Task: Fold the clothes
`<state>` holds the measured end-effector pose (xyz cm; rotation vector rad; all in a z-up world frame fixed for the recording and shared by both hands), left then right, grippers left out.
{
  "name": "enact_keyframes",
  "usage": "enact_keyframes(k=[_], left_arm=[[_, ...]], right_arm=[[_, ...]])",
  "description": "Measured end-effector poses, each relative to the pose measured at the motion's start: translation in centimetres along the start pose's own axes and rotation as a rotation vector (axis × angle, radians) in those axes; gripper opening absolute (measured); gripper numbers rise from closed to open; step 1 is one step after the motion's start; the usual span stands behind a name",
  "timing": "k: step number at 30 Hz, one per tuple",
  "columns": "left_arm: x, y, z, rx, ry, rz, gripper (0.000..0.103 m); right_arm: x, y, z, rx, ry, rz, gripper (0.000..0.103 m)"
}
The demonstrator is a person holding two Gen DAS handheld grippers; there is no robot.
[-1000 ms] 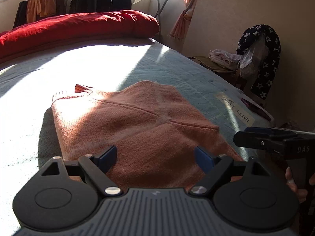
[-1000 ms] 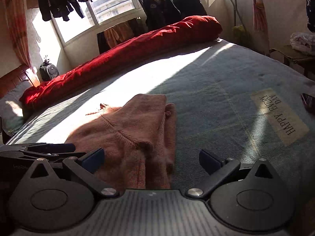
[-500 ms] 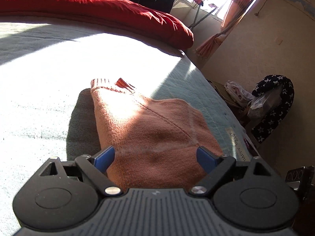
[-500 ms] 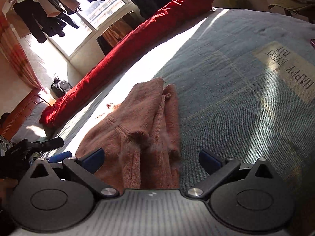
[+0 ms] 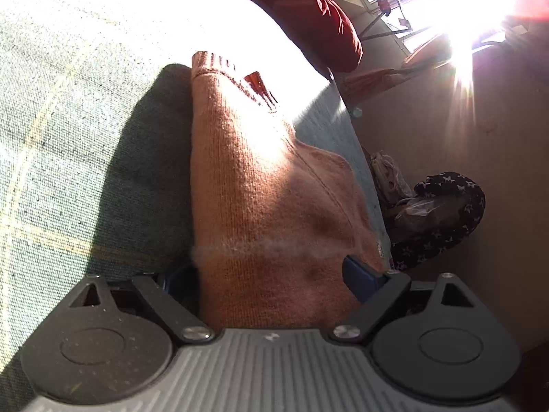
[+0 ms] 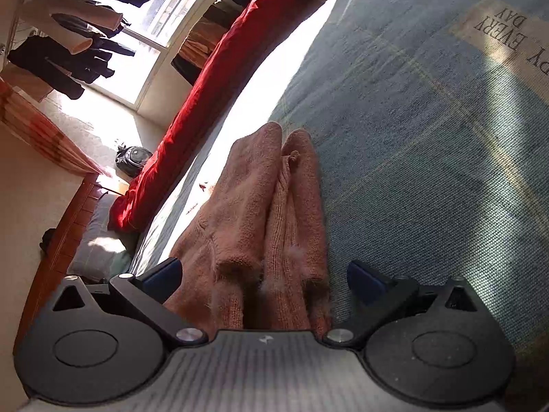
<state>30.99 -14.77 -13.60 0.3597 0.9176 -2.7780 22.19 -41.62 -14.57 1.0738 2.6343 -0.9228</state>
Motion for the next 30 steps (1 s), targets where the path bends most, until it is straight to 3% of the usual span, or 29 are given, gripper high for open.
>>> enact_keyframes(k=[6,11,15,18,26,30], left_arm=[[-0.1,0.5,0.1,0.011,0.019,-0.015,0.09],[-0.3,0.4,0.0,0.03,-0.007,-0.012,0.091],[0.2,0.3,0.5,0.018,0.011,-0.02,0.091],[1.2,-0.3,0.7,0.019,0.038,-0.048,0.091],[-0.2,0.9,0.5,0.076,0.002,-0.083,0.095],[-0.2,1.2,0.6,0.091,0.034,-0.086,0.096]], right_arm=[[-2.2,3.9,0.1,-0.066,0.047,-0.136,0.103],[-4.4,7.0,-1.1,-0.051,-0.029,-0.192,0.103],[-4.7,6.9,-0.7,-0.108,0.007,-0.197,0.103],[-3.0,5.5,-0.6,-0.134,-0.028,-0.221,0.103],[-3.6,7.8,-1.2,-0.092,-0.013,-0.288,0.103],[-3.9,8.2,-1.2,-0.131,-0.009,-0.309,0.103]])
Point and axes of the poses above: each gripper's, at about its wrist camera, not at the fingertips, and y roughly the way its jaws point, z to its right, x to its underside, the point moved 10 cm from there along y, roughly the way its jaws point, and after that the axes turned 4 degrees about -z, right-handed, at the moved point
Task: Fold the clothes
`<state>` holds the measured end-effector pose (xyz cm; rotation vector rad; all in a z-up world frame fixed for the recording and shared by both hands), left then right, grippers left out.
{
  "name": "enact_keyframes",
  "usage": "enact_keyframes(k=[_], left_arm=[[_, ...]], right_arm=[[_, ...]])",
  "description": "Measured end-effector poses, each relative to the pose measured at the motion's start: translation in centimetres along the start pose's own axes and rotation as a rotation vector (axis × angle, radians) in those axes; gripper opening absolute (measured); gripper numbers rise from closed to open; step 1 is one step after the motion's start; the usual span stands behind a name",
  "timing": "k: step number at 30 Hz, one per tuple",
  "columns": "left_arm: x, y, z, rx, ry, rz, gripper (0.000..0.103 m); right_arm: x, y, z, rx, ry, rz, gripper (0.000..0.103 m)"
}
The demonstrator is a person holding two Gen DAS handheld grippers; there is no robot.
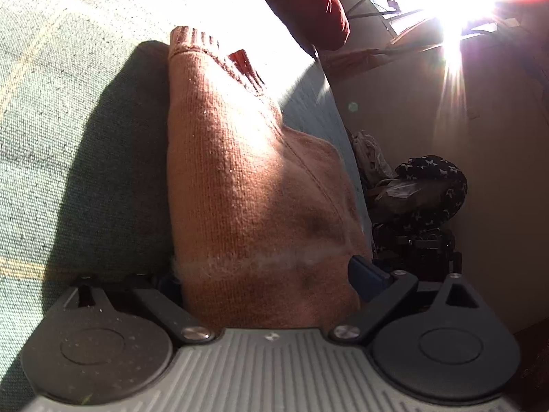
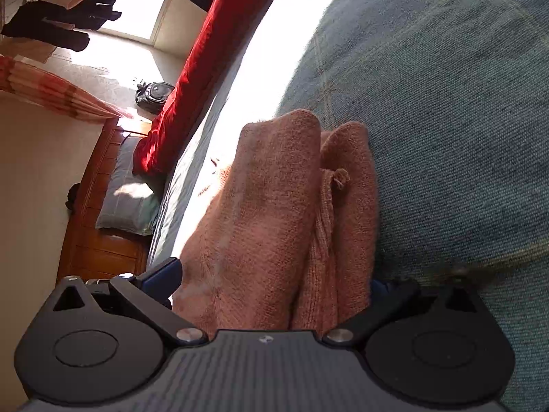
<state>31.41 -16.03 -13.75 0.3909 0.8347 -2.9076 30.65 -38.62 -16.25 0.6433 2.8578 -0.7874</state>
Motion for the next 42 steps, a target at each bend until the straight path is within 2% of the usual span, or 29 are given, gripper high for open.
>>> enact_keyframes(k=[4,7,10,11,14,25,27,28,29,31,32,42], left_arm=[[0.3,-0.3,0.1,0.021,0.045,-0.007,0.096],[0.1,-0.3,0.0,0.03,0.042,-0.026,0.095],[0.1,-0.9,-0.7,0.019,0.041,-0.036,0.082],[0.1,-1.1,-1.1,0.016,0.038,-0.035,0.074],[0.2,-1.8,-2.2,0.051,0.011,-0.03,0.068],[0.0,-1.5,-2.3,0.048,0.031,-0.032,0.068],[0.0,-1.5,-2.3,0.045,0.032,-0.029,0.068],[0.1,-1.5,-2.3,0.043,0.033,-0.028,0.068],[0.1,-1.5,-2.2,0.038,0.035,-0.027,0.068],[0.1,-1.5,-2.1,0.031,0.039,-0.025,0.068],[0.1,-1.4,-2.1,0.028,0.04,-0.024,0.068],[0.0,-0.5,-1.4,0.016,0.039,-0.023,0.068]], right_arm=[[1.3,-0.4,-0.4,-0.028,-0.1,-0.002,0.103],[1.4,-0.3,-0.6,-0.013,-0.13,-0.014,0.103],[1.2,-0.6,-0.5,-0.036,-0.119,-0.033,0.103],[1.2,-0.8,-0.4,-0.047,-0.121,-0.042,0.103],[1.5,-1.0,-0.5,-0.06,-0.155,-0.069,0.103],[1.7,-0.7,-0.9,-0.025,-0.18,-0.078,0.103],[1.5,-0.9,-0.6,-0.022,-0.17,-0.084,0.098],[1.5,-1.0,-0.3,-0.017,-0.165,-0.087,0.091],[1.2,-1.2,0.1,-0.019,-0.143,-0.081,0.079],[0.7,-1.4,1.1,-0.024,-0.098,-0.069,0.069],[0.7,-1.5,1.2,-0.035,-0.083,-0.057,0.068],[1.3,-1.1,0.7,0.015,-0.133,-0.025,0.074]])
Point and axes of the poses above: each gripper's, at about its wrist camera, not at the fingertips, and y roughly the way its jaws point, z to its right, x to its underside, the point moved 10 cm from there along y, roughly the way its jaws point, and after that the axes turned 4 degrees about -z, right-handed, at the moved point
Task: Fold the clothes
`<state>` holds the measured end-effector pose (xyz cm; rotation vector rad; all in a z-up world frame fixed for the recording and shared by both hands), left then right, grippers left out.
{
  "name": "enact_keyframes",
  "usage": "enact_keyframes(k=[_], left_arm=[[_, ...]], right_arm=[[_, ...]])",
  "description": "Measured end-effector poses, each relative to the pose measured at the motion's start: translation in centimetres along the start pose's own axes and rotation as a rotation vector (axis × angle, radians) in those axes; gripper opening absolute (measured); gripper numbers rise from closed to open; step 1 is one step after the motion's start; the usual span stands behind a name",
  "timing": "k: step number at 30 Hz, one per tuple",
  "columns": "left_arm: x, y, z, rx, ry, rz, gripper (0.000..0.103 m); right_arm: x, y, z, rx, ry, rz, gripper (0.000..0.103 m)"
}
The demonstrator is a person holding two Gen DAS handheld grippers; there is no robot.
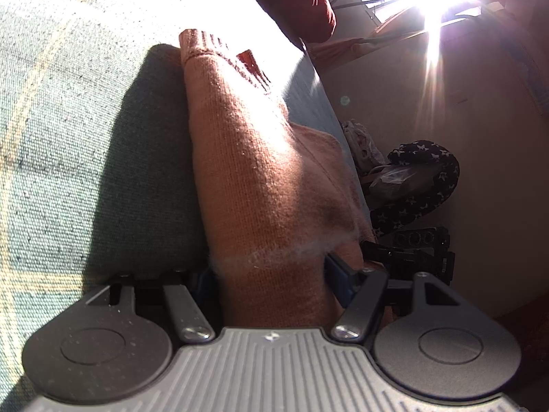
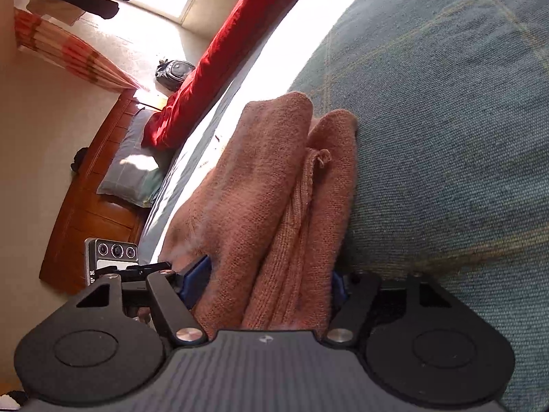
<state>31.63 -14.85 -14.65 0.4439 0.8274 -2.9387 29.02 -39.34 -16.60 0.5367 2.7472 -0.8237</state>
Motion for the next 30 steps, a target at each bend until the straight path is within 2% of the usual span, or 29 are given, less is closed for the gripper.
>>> enact_keyframes(k=[3,8,11,15,18,20,23,27,30], left_arm=[[0.0,0.1,0.0,0.0,0.0,-0.001,0.068],[0.0,0.5,0.1,0.002,0.0,0.0,0.068],[0.0,0.5,0.1,0.003,-0.001,0.0,0.068],[-0.1,0.4,0.1,0.004,-0.001,0.001,0.068],[-0.1,0.4,0.1,0.002,0.0,0.003,0.068],[0.0,0.4,0.2,-0.003,0.001,0.006,0.068],[0.0,0.4,0.3,-0.019,0.002,0.011,0.068],[0.1,0.4,0.6,-0.046,0.002,0.022,0.068],[0.0,0.2,0.3,-0.041,-0.006,0.026,0.068]], right_arm=[[0.1,0.4,-0.6,0.019,-0.012,0.009,0.082],[0.5,1.2,-2.0,0.017,-0.072,0.032,0.103],[0.7,1.1,-2.2,0.036,-0.11,0.03,0.103],[0.0,0.3,-1.4,-0.008,-0.028,0.048,0.099],[-0.2,0.1,-0.9,0.005,0.004,0.056,0.09],[-0.1,-0.1,-0.5,0.021,0.008,0.059,0.08],[0.0,-0.4,0.1,0.015,0.038,0.07,0.07],[0.1,-0.4,-0.2,0.014,0.041,0.081,0.07],[-0.1,-0.3,0.0,-0.009,0.053,0.078,0.078]])
Point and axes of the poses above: each gripper's, at about its wrist camera, not at the fingertips, and y roughly the way its jaws point, z to its right, x to its underside, the point moved 10 cm from there along y, roughly the way its jaws point, and after that the axes turned 4 degrees about -z, right-handed, at the moved point
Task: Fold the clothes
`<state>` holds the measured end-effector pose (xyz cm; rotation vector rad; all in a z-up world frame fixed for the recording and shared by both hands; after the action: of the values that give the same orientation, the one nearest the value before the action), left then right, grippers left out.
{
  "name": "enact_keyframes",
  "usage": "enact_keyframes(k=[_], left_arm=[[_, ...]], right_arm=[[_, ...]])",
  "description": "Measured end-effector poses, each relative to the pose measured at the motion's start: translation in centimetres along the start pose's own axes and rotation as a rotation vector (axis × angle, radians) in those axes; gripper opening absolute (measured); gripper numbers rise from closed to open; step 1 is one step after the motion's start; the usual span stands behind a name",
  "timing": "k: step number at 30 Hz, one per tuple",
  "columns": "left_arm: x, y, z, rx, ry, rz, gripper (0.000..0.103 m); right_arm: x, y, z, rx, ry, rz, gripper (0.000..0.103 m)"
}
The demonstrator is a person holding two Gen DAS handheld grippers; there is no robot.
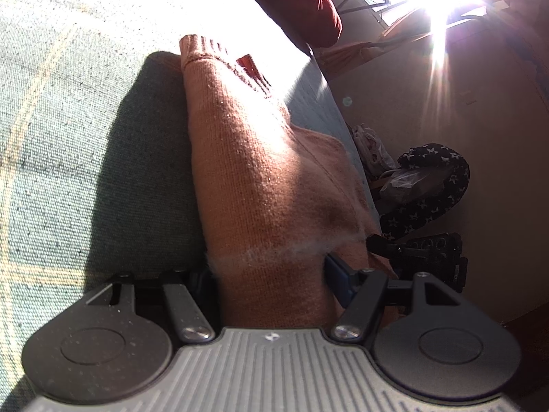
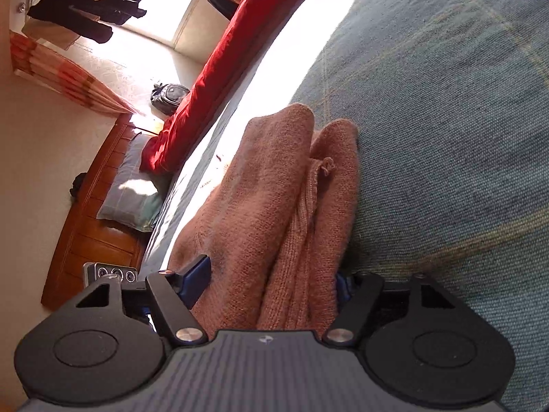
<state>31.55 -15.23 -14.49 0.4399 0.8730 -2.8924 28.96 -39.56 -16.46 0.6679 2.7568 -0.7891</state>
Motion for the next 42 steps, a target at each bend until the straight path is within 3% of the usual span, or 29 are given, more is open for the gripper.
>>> enact_keyframes(k=[4,7,9,12,15,19,33,42], left_arm=[[0.1,-0.4,0.1,-0.012,-0.018,0.015,0.063],[0.1,-0.9,0.3,-0.021,-0.032,0.03,0.06],[0.1,-1.2,0.7,-0.031,-0.019,0.04,0.057],[-0.1,-1.7,1.3,-0.03,-0.009,0.062,0.053],[-0.2,-2.2,2.1,-0.021,0.012,0.081,0.051],[-0.2,-2.8,3.0,-0.007,0.021,0.092,0.048],[-1.0,-5.4,7.0,0.006,0.087,0.151,0.048],[-0.6,-8.3,6.2,-0.003,0.069,0.188,0.048]], right_arm=[[-0.2,0.2,-0.4,0.025,-0.002,-0.014,0.077],[-0.2,-0.3,-1.2,-0.013,0.007,-0.001,0.076],[-0.3,-0.5,-1.5,-0.016,0.013,0.015,0.072],[-0.1,-0.2,-0.7,0.077,0.009,-0.005,0.059],[-0.2,-0.5,-0.9,0.071,0.013,0.013,0.053],[0.1,-1.0,-2.6,0.03,-0.013,0.022,0.054],[-0.2,-2.0,-7.3,0.023,-0.098,0.031,0.055],[0.3,0.0,-10.2,0.042,-0.127,-0.005,0.058]])
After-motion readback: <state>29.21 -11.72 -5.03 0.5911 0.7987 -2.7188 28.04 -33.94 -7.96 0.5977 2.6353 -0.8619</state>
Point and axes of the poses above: each gripper's, at about its wrist camera, not at the fingertips, and y roughly the way its jaws point, z to its right, x to its underside, the point moved 10 cm from there along y, roughly the way its jaws point, and after that the axes turned 4 degrees about -z, right-handed, at the moved point
